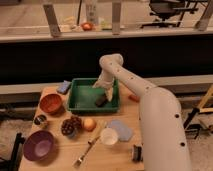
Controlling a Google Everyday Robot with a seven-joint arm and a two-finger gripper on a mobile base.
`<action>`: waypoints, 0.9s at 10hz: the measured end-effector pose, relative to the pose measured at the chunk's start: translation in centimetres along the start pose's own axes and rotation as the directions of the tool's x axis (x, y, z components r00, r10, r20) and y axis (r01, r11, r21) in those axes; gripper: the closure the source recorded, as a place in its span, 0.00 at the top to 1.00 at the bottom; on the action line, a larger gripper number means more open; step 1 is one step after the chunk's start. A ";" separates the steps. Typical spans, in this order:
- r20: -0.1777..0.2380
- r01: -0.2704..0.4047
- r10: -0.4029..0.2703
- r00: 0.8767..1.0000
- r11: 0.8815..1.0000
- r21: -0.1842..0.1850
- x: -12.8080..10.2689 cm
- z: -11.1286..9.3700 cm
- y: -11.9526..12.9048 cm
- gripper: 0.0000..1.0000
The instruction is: Place eraser in tray
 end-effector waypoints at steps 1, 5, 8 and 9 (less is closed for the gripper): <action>-0.002 -0.004 0.004 1.000 1.000 0.005 0.0 -0.3 0.1 0.80; -0.001 -0.017 0.017 1.000 1.000 0.012 0.1 -1.1 0.5 0.80; 0.003 -0.024 0.024 1.000 0.999 0.027 0.2 -1.5 0.9 0.80; 0.005 -0.022 0.022 1.000 0.999 0.032 0.2 -1.5 0.8 0.80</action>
